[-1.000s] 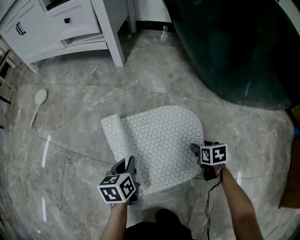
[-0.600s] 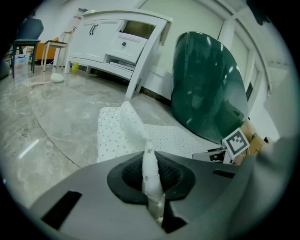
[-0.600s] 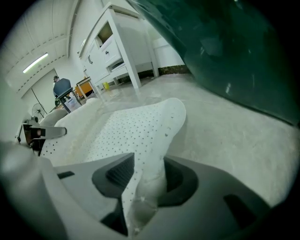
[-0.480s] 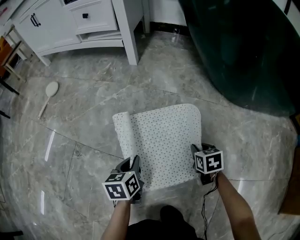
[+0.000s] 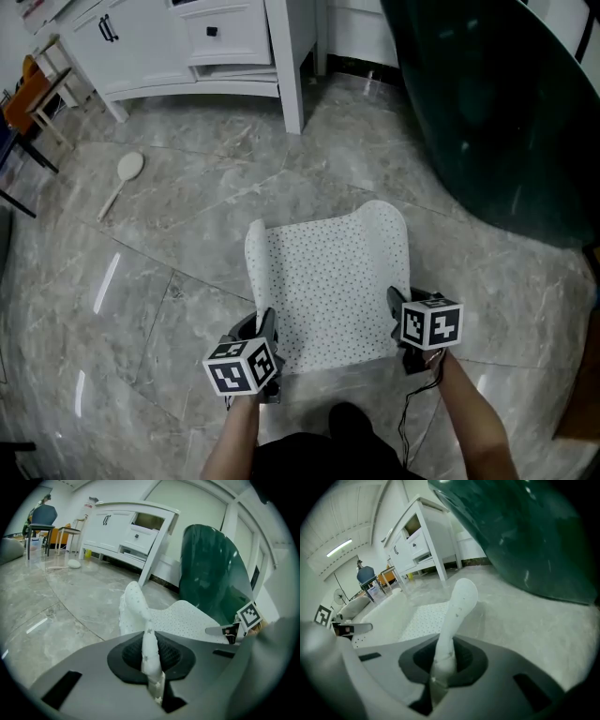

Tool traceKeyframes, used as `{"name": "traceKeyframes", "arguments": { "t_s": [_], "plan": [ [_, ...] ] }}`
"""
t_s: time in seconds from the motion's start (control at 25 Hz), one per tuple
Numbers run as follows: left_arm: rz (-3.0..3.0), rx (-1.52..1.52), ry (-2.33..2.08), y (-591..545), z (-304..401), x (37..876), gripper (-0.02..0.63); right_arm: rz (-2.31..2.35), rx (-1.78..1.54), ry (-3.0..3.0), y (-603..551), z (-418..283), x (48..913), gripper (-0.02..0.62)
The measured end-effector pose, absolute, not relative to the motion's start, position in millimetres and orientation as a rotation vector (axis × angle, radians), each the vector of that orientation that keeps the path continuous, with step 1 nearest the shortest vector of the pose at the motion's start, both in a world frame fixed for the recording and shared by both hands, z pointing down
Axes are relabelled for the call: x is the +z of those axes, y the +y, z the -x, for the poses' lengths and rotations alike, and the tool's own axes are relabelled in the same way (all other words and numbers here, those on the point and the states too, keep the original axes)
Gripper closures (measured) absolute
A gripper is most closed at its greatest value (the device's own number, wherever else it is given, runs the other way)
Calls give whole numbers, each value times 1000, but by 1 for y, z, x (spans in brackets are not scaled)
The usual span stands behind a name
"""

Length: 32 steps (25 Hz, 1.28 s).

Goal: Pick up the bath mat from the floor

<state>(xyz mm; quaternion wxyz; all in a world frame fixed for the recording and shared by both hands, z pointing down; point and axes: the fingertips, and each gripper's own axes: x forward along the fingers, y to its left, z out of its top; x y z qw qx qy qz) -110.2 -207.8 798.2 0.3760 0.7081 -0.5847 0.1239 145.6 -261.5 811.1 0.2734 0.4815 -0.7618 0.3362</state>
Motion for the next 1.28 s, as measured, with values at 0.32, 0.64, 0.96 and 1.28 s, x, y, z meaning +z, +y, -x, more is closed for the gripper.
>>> {"name": "traceKeyframes", "arguments": {
  "t_s": [0.32,0.64,0.96,1.28],
  "plan": [
    [-1819,242,-1560,-200,131,762,584,-1292,822,-2150,-243,-118,757,572],
    [-1866,200,-1586,-198,135,723,584,-1357,809,-2206,-229,-120,720,572],
    [-1950,185,-1598,-193,133,678,584,-1387,846,-2249,-222,-129,677,572],
    [-1950,204,-1643,-197,140,647,584,-1363,811,-2316,-225,-124,644,572]
  ]
}}
